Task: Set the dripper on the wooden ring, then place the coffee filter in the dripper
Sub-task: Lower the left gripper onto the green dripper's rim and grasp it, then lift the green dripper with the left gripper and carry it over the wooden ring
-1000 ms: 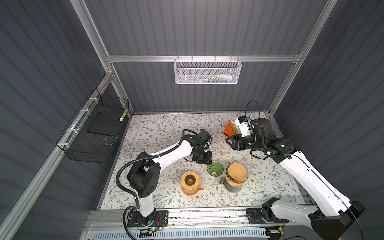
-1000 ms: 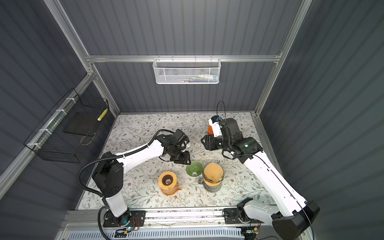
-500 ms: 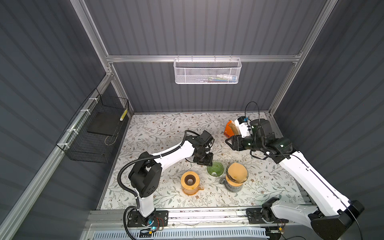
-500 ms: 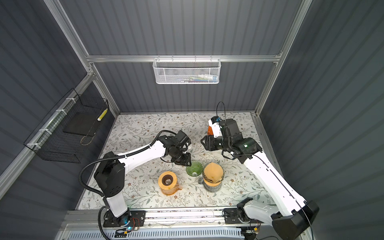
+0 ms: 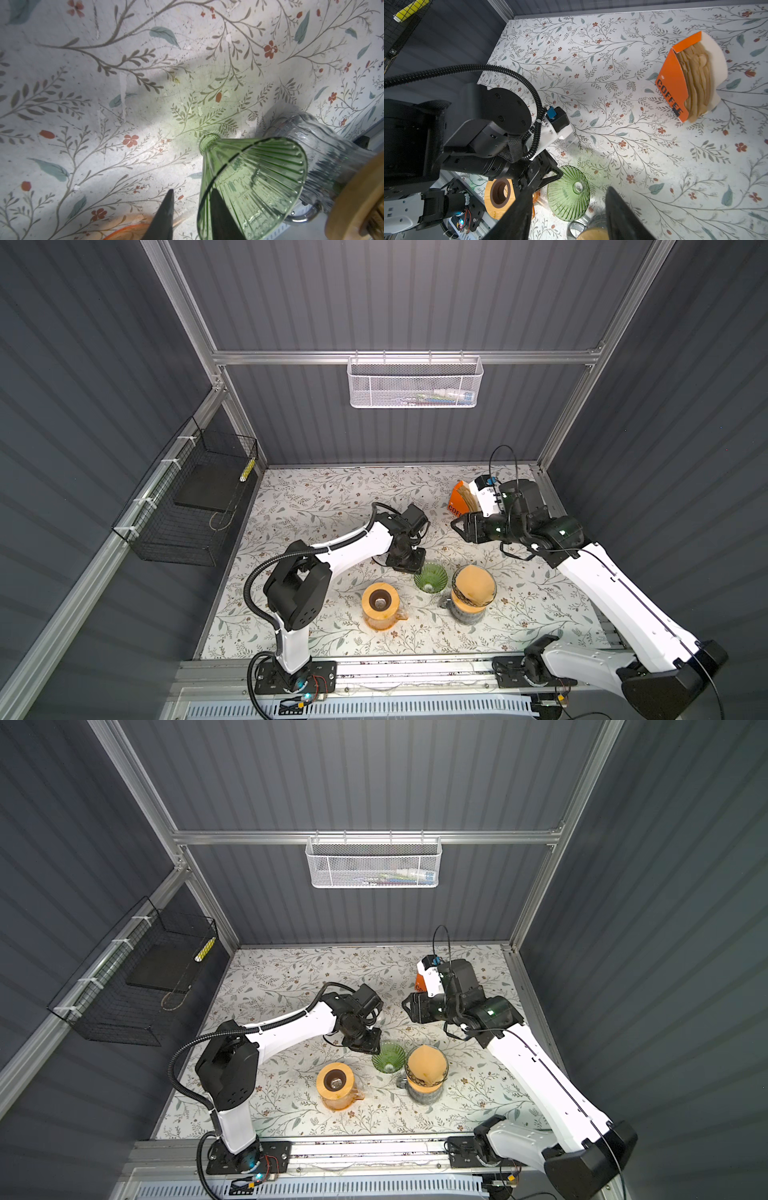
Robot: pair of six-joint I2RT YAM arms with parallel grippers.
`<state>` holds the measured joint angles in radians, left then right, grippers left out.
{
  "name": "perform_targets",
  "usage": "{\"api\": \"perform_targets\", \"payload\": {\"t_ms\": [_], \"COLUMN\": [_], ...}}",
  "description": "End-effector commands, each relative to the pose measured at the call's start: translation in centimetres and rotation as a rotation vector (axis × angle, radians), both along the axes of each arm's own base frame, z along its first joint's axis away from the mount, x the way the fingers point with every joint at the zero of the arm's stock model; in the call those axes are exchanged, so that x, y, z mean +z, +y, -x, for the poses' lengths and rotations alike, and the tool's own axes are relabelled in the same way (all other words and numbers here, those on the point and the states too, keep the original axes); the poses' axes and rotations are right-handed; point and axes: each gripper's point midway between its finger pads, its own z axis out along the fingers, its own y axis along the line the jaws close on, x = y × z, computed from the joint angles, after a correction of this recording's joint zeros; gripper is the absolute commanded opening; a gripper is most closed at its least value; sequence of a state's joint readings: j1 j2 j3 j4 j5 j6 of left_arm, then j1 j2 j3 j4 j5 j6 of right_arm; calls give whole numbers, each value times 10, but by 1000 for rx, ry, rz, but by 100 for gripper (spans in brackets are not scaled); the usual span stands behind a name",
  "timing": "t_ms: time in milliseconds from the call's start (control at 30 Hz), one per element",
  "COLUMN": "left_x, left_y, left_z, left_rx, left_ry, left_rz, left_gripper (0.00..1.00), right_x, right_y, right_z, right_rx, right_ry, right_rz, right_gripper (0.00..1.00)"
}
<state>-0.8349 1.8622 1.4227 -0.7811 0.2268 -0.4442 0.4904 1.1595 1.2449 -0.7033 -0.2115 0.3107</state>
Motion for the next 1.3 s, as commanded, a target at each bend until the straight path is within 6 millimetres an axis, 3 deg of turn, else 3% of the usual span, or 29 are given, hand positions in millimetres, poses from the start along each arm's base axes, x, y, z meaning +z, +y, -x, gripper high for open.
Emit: {"api": "perform_targets", "payload": {"t_ms": [0,200,433,600,800,1100,1267], "left_x": [-2,-7,-11,-11,-7,22,39], "left_y": [-3,-3,-3,-4,-8,-8,1], "left_z": [3,6,7,7,6,0,-3], "left_rx": [-25,-30,-30,-25,-15,10,29], "left_ry": [2,10,17,17,22,-39,-84], "left_rz": [-13,-19,-32,-29,-5,27,12], "left_gripper": [29,27,17,3,0,0,0], "right_x": [2,2,-3,-9,-4,-2,0], "right_y": [-1,-2,-2,-4,-9,-11,-4], "right_z": [2,3,6,10,19,26,26], "right_rx": [-3,-4,0,-1,-8,-4,13], "right_ry": [-10,-10,11,27,15,17,34], "right_rz": [-12,-14,-19,-12,-25,-37,-61], "right_gripper": [57,57,57,57,57,57,57]}}
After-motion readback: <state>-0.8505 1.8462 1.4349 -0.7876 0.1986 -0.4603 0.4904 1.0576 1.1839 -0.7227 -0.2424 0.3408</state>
